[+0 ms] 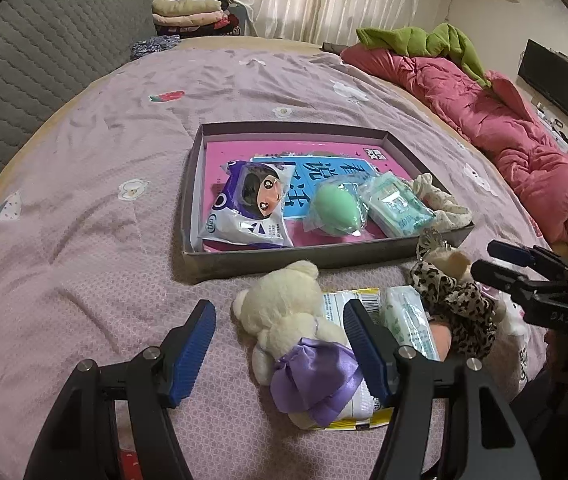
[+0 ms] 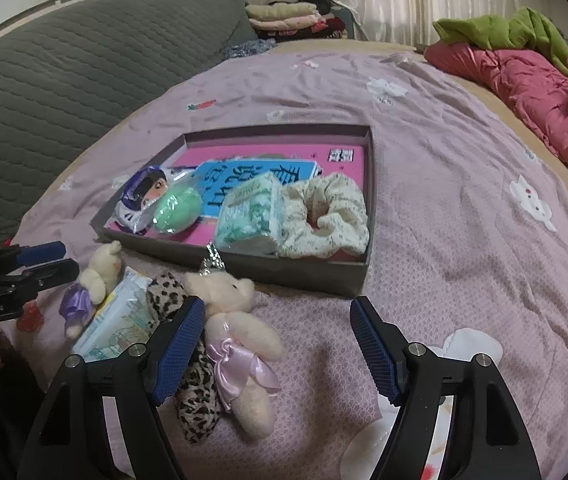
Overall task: Organize soft objects
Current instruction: 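Grasp the cream bear in purple dress with left tool while right tool grasps the pink-bow bear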
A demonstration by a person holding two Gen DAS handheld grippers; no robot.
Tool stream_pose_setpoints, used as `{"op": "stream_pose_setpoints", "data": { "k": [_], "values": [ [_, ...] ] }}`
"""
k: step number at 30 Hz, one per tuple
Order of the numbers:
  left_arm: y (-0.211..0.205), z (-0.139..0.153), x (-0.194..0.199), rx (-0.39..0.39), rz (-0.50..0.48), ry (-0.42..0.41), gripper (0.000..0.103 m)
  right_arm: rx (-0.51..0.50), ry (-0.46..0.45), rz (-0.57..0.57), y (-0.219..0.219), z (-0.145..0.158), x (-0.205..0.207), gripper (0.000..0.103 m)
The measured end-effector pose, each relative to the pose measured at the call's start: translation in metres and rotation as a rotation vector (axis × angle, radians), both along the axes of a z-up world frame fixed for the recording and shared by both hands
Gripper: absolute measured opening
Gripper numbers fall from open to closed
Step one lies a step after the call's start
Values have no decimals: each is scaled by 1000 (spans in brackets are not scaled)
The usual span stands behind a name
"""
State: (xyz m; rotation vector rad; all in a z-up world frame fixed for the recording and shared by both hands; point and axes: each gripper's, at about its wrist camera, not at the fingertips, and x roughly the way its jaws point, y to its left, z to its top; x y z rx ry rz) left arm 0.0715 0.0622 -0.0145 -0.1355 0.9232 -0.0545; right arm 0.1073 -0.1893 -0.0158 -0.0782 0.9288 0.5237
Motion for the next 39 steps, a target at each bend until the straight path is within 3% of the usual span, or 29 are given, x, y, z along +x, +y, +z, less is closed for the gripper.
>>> {"op": "stream_pose_setpoints", "data": {
  "k": [15, 18, 23, 25, 31, 39],
  "values": [
    [1, -2, 2, -5, 3, 8, 66, -68, 40, 62, 18, -18, 1, 74],
    [2, -3, 3, -5, 5, 11, 66, -62, 57, 67, 21, -23, 3, 69],
    [5, -7, 6, -5, 12, 23, 66, -27, 76, 74, 21, -23, 6, 48],
    [6, -9, 7, -8, 13, 29, 66, -24, 67, 69, 19, -21, 7, 44],
    [6, -10, 8, -10, 11, 32, 66, 73, 128, -4, -5, -20, 18, 43],
    [2, -17, 12, -11, -2, 56, 66, 77, 156, 25, -3, -23, 18, 43]
  ]
}}
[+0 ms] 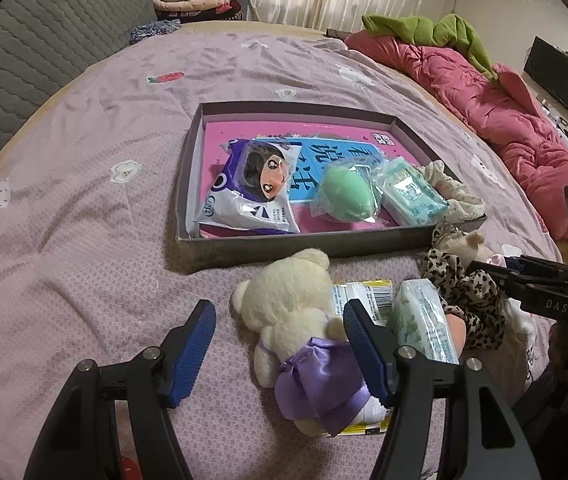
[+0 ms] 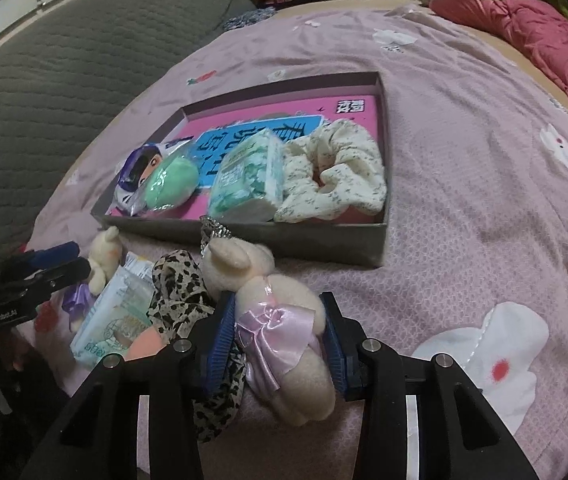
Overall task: Organize soft objects
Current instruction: 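Grasp the cream bear in purple dress with left tool while right tool grasps the pink-bow bear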
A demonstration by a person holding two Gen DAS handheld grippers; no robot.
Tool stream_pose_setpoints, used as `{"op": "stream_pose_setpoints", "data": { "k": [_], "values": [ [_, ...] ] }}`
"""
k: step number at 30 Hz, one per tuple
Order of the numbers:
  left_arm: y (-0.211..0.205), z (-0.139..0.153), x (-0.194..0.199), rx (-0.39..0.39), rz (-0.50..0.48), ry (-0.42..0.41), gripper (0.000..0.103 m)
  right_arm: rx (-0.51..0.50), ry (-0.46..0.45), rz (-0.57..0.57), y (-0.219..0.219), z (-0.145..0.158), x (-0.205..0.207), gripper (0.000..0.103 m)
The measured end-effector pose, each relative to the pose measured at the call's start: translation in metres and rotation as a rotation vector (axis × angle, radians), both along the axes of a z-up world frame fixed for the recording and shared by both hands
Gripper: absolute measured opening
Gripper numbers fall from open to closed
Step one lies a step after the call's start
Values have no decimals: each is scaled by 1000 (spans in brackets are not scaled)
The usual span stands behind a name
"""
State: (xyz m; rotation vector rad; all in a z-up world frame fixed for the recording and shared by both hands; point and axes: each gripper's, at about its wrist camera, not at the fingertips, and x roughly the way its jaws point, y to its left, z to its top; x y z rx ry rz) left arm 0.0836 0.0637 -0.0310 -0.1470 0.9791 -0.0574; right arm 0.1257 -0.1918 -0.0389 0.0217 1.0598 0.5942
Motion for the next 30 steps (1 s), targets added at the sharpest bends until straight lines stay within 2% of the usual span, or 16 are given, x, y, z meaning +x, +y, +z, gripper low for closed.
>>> {"op": "stream_pose_setpoints", "data": {
  "k": [7, 13, 25, 30],
  "values": [
    [-4, -6, 6, -4, 0, 22, 66, -12, 11, 18, 5, -6, 3, 43],
    [-7, -13, 12, -11, 4, 54, 66, -8, -17, 5, -1, 3, 3, 40],
    [3, -28, 23, -106, 32, 109, 68, 63, -12, -66, -27, 14, 9, 38],
    [1, -30, 24, -106, 30, 109, 67, 29, 14, -92, -34, 9, 12, 38]
  ]
}}
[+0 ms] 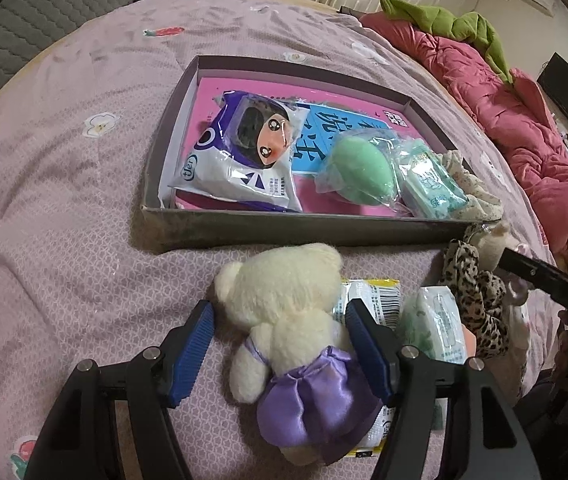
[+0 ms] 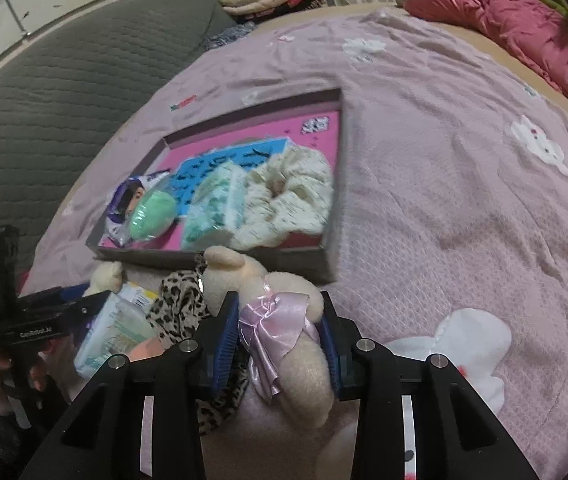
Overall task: Organize soft objects
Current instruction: 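Grasp the cream bear in purple dress with left tool while right tool grasps the pink-bow bear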
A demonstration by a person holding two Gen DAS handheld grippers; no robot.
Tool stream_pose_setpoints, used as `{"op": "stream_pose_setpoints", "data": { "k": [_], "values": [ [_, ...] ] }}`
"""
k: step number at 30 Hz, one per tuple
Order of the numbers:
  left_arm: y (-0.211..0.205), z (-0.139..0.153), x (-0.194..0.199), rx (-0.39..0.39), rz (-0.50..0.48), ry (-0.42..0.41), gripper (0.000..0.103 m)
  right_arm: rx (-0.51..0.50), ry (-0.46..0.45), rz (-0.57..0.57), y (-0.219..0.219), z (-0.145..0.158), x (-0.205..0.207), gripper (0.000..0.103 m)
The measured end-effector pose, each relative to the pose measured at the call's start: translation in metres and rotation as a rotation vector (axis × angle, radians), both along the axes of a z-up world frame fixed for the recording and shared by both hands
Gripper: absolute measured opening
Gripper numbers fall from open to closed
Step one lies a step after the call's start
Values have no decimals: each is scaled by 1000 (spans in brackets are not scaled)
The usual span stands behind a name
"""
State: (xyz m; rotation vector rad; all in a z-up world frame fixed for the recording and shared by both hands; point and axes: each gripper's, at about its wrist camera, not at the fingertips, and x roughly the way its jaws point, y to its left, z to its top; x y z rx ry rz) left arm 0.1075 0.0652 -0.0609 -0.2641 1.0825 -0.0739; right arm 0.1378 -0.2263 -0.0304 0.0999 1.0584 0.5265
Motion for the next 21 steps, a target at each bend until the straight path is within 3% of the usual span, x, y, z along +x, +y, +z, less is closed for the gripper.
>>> {"op": "stream_pose_setpoints", "data": {
  "k": [8, 14, 21],
  "values": [
    [5, 0, 0, -39, 23, 0, 60, -14, 36, 43, 4, -10, -1, 38],
    [9, 2, -1, -62, 34, -8, 52, -107, 20, 96, 17, -16, -5, 38],
    [7, 7, -3, -52, 19, -21, 50, -83, 16, 84, 12, -11, -5, 35]
  ]
}}
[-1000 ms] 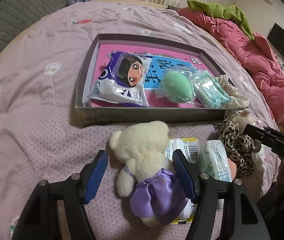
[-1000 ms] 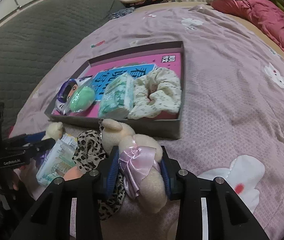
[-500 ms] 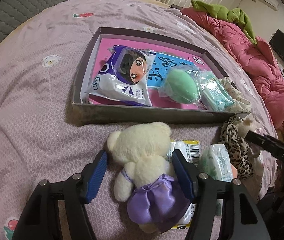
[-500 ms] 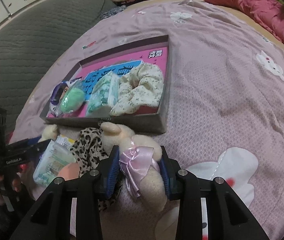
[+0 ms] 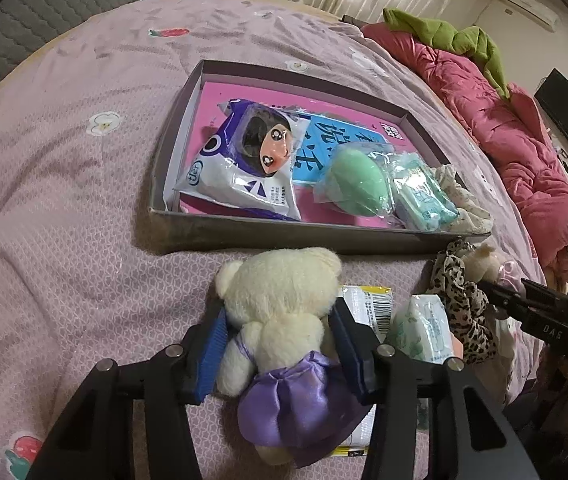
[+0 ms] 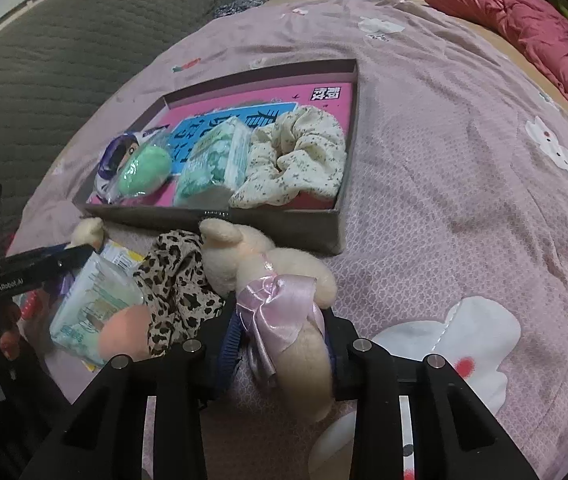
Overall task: Organize soft objects
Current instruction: 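Grasp the cream bear in purple dress with left tool while right tool grasps the pink-bow bear, then lift both teddy bears and carry them over the tray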
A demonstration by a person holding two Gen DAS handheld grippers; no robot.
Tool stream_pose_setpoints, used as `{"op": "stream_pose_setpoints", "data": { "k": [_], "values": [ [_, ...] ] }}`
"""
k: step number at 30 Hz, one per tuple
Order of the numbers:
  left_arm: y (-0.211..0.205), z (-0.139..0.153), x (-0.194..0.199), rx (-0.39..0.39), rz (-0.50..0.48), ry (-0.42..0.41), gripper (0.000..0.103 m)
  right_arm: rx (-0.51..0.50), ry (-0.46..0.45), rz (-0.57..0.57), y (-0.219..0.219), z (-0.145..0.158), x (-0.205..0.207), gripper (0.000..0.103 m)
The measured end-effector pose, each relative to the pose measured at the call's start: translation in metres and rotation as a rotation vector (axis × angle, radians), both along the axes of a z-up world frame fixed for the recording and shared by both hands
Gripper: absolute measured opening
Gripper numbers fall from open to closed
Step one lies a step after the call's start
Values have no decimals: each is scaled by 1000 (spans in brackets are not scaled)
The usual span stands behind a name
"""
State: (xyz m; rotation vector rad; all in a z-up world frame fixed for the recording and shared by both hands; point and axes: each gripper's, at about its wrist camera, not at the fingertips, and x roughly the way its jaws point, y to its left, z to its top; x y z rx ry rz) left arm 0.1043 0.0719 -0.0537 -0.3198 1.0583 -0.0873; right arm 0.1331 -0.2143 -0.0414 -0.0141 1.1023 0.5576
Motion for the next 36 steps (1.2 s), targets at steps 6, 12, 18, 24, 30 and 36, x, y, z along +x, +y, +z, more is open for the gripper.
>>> {"op": "stream_pose_setpoints", "data": {
  "k": [6, 12, 18, 24, 30, 36],
  "values": [
    [-2, 14, -6, 12, -16, -70, 50, 27, -5, -4, -4, 7, -1, 33],
    [-3, 26, -8, 6, -22, -126, 50, 111, -43, -20, -11, 24, -4, 32],
    [-6, 29, -8, 25, -33, -149, 50, 175, -82, -24, -13, 37, -5, 31],
    [-7, 34, -10, 29, -39, -179, 50, 200, -102, 11, -3, 43, -5, 31],
    [-3, 36, -11, 17, -27, -192, 50, 240, -115, 35, 1, 48, -8, 30],
    [-2, 38, -11, 18, -17, -205, 50, 315, -120, 27, 0, 53, -6, 30]
  ]
}}
